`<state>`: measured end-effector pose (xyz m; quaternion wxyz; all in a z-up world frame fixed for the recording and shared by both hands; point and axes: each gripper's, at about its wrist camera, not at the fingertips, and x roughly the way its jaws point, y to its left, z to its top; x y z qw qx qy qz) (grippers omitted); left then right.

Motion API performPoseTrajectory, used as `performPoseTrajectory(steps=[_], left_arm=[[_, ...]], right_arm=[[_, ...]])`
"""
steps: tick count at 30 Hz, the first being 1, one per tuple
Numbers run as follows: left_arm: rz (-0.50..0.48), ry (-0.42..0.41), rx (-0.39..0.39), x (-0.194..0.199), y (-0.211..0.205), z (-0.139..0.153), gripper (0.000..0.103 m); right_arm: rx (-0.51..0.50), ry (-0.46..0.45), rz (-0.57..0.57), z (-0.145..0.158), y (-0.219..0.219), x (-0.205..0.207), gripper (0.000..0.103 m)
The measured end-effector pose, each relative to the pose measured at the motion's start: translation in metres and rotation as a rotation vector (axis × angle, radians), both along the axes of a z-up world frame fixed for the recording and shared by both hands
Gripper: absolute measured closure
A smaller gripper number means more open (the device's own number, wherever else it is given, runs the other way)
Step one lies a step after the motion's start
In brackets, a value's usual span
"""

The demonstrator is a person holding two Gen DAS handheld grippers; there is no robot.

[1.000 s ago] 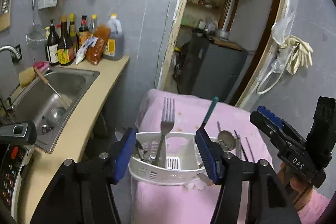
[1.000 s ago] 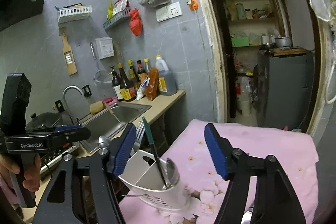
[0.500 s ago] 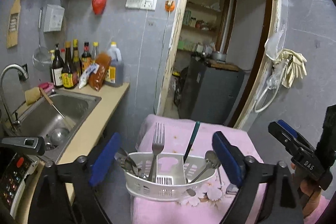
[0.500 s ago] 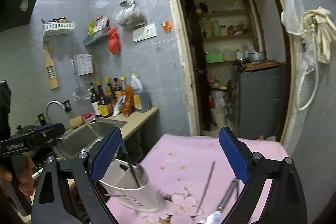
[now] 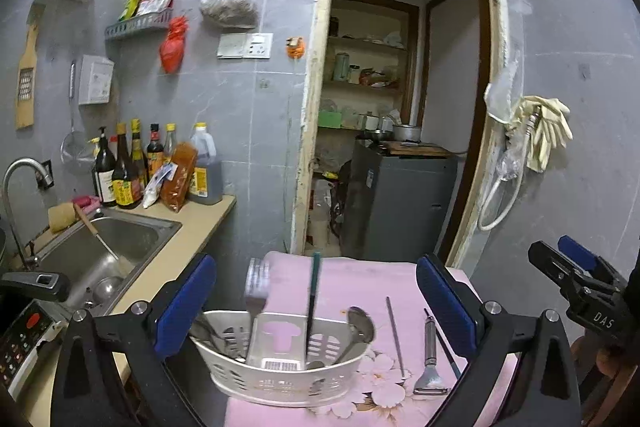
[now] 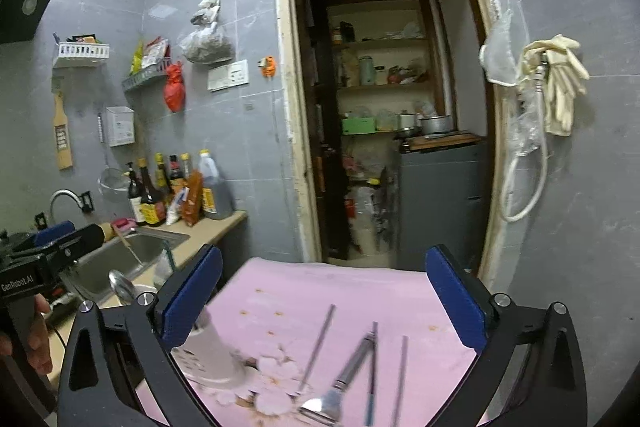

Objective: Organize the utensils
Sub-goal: 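Move both open tools back to the remaining utensils on the cloth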

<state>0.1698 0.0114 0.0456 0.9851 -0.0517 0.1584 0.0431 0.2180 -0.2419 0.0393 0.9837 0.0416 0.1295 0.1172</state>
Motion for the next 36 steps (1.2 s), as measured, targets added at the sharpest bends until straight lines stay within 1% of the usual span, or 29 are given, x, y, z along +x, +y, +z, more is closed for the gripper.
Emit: performPoseTrajectory(steps=[11, 19, 29, 36], left_arm=[[-0.069, -0.017, 0.055, 0.007, -0.061, -0.009, 0.001], [-0.118, -0.002, 0.075, 0.019, -0.102, -0.019, 0.001], [-0.147, 0.024, 0.068, 0.038, -0.132, -0.036, 0.001], [-0.163, 0.061, 0.069, 0.056, -0.146, -0.051, 0.001]], right_arm=[[-0.039, 0.021, -0.082, -0.010, -0.051, -0.011, 0.002], [-0.055, 0.046, -0.109, -0.019, -0.082, -0.009, 0.002], [-0.069, 0.068, -0.136, -0.032, -0.110, -0.001, 0.002], [-0.069, 0.111, -0.140, -0.048, -0.126, 0.014, 0.002]])
